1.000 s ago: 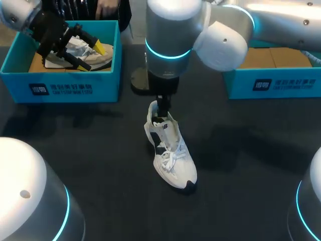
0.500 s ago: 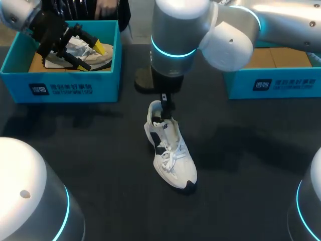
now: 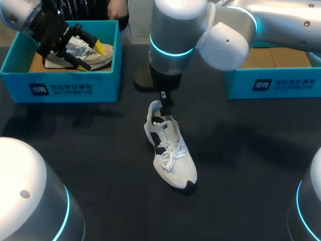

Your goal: Take the shoe out of the shoebox, open the shoe tongue, remove and reinsert the insole, then place the shoe into the shoebox

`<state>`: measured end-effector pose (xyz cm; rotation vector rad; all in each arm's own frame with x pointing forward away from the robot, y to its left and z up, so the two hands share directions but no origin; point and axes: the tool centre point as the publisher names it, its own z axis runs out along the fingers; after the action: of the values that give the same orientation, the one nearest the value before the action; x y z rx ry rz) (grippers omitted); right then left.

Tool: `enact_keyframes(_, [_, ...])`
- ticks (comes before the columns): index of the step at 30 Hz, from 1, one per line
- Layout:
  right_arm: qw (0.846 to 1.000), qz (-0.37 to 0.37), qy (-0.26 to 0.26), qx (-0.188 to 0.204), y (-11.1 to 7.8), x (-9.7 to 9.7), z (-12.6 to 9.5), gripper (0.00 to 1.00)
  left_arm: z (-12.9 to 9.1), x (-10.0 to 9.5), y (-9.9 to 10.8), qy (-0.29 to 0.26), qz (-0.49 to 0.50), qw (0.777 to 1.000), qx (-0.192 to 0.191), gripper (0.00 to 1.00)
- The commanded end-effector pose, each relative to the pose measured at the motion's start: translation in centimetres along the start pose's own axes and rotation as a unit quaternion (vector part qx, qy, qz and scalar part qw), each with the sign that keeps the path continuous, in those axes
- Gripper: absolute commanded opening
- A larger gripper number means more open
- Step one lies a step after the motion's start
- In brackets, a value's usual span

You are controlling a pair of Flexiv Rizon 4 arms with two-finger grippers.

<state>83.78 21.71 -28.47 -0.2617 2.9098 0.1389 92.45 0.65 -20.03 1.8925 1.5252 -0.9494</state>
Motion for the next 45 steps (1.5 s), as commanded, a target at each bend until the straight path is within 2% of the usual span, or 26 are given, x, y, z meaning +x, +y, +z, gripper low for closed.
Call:
enact_keyframes(1, [1.0, -0.009, 0.019, 0.007, 1.1, -2.3, 2.2, 1.0, 0.0, 0.0, -0.1, 0.001, 0.0, 1.0, -0.001, 1.0])
enact_keyframes(8, [0.999, -0.014, 0.025, 0.018, 1.1, -4.2, 4.0, 1.0, 0.0, 0.0, -0.1, 0.001, 0.0, 1.0, -0.001, 1.0])
enact_keyframes(11, [0.999, -0.024, 0.03, 0.015, 1.2, -4.6, 5.1, 1.0, 0.0, 0.0, -0.1, 0.001, 0.0, 1.0, -0.001, 1.0])
enact_keyframes(14, [0.998, -0.043, 0.041, 0.032, 1.4, -4.7, 6.3, 1.0, 0.0, 0.0, -0.1, 0.001, 0.0, 1.0, -0.001, 1.0])
enact_keyframes(18, [0.996, -0.057, 0.046, 0.044, 1.1, -4.6, 7.8, 0.88, 0.0, 0.0, -0.1, 0.001, 0.0, 1.0, -0.001, 1.0])
enact_keyframes(24, [0.995, -0.068, 0.054, 0.047, 0.6, -4.6, 8.8, 0.74, 0.0, 0.0, -0.1, 0.001, 0.0, 1.0, -0.001, 1.0])
enact_keyframes(34, [0.993, -0.07, 0.077, 0.052, -0.4, -3.7, 9.9, 0.72, 0.0, 0.0, -0.1, 0.001, 0.0, 1.0, -0.001, 1.0])
enact_keyframes(45, [0.993, -0.052, 0.092, 0.052, -0.6, -2.9, 10.9, 0.49, 0.0, 0.0, -0.1, 0.001, 0.0, 1.0, -0.001, 1.0])
